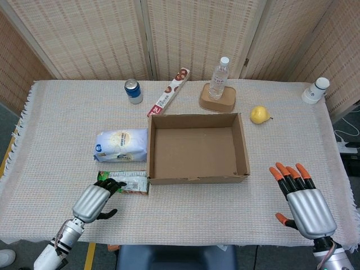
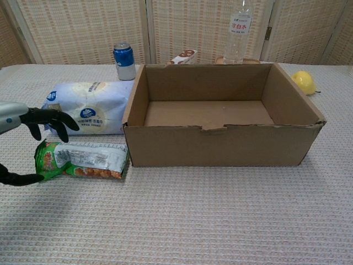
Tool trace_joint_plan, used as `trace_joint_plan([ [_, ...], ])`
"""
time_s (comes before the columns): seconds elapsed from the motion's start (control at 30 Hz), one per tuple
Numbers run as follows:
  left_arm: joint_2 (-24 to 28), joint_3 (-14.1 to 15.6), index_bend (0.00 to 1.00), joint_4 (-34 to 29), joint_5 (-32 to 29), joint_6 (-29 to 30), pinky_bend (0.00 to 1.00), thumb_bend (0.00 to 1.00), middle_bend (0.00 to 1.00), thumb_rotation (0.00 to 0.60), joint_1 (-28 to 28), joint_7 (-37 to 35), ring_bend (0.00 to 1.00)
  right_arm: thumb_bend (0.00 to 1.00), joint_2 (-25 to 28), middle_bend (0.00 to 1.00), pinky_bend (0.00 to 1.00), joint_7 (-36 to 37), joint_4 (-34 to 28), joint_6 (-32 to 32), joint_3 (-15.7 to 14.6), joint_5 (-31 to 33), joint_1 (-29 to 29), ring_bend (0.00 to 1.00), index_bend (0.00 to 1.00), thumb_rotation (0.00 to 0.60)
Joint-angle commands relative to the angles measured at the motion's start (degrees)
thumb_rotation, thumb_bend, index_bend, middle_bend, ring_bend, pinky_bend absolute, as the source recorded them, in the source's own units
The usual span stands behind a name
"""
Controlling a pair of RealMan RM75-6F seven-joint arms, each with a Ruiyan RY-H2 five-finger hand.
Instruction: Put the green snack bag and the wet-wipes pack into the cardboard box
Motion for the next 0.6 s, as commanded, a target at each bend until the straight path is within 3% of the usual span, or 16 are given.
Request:
trace_joint_plan([
  [0.03, -2.7, -0.5, 0.22, 2.8, -2.0, -1.8, 0.33, 0.23, 0.29, 0.600, -1.9, 2.1, 0.20, 0.02, 0.3, 0.03, 0.00, 0.4, 0.0, 0.3, 0.2, 0.1, 0.0, 0.00, 0.07, 0.600],
  [0.27, -6.6, -2.5, 0.21, 8.7, -6.6, -4.6, 0.30, 0.23, 0.27, 0.600, -5.6, 4.5, 0.17, 0.02, 1.0, 0.03, 0.00, 1.2, 0.0, 0.5, 0.5, 0.8, 0.1, 0.00, 0.06, 0.600],
  [0.6, -7.7, -3.4, 0.20, 13.5, -8.8, -5.2, 0.27, 0.23, 0.24, 0.600, -8.7, 6.0, 0.15, 0.02, 1.5, 0.03, 0.00, 1.6, 0.0, -0.1, 1.3, 3.2, 1.0, 0.00, 0.07, 0.600],
])
